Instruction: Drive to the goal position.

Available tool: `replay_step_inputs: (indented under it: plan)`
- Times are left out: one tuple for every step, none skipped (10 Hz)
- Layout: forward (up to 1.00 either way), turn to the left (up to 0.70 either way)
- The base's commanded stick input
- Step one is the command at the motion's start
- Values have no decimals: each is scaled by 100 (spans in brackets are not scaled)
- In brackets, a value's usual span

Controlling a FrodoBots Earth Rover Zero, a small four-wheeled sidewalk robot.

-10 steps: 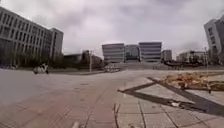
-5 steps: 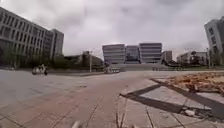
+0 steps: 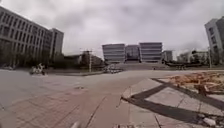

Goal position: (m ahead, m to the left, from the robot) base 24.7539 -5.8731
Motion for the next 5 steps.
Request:
replay_step_inputs:
  plan:
    - [70,0]
    - [70,0]
    - [70,0]
    - [70,0]
    - [70,0]
